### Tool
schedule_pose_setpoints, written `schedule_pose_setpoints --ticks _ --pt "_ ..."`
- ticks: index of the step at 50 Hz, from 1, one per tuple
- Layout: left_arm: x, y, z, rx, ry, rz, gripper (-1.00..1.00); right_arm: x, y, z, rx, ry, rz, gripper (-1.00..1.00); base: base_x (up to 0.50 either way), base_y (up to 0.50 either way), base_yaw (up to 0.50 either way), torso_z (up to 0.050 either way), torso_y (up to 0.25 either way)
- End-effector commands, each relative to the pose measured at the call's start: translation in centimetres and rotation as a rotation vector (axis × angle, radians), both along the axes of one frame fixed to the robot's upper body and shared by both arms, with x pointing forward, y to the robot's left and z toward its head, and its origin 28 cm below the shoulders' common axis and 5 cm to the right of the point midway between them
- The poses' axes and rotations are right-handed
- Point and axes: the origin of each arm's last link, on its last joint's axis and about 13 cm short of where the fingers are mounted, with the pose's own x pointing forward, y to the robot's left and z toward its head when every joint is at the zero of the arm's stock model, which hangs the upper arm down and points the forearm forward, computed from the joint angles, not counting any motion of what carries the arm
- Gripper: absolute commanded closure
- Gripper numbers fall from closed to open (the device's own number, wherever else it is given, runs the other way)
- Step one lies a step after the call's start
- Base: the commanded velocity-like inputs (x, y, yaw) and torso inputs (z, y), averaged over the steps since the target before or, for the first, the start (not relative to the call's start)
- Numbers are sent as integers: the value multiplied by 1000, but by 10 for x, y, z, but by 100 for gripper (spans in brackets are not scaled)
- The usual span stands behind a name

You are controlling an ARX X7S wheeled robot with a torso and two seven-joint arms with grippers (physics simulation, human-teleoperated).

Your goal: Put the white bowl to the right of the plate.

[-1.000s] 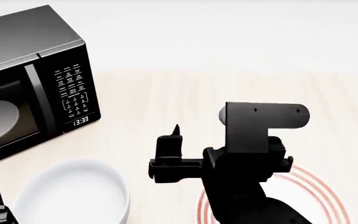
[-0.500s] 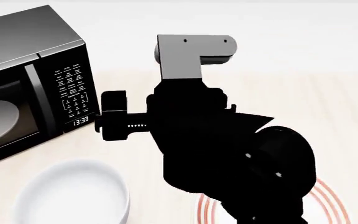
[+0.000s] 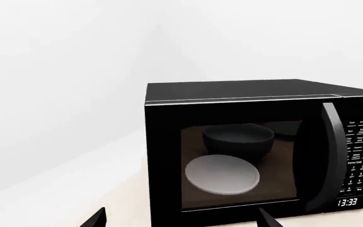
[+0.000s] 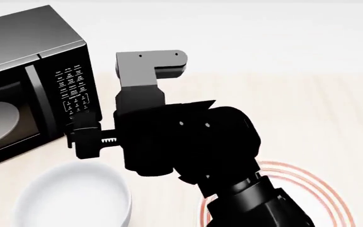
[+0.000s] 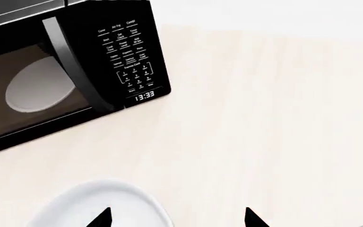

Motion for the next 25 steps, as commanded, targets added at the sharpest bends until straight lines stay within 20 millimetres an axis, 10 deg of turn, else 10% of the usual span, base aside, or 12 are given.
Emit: schedule_pose_setpoints --ticks 1,25 --pt "-1 9 2 -11 1 57 -100 12 8 -14 -24 77 -20 -100 0 0 0 0 0" --pt "-2 13 2 -27 -4 80 -100 19 6 -30 -72 333 -93 -100 0 0 0 0 0"
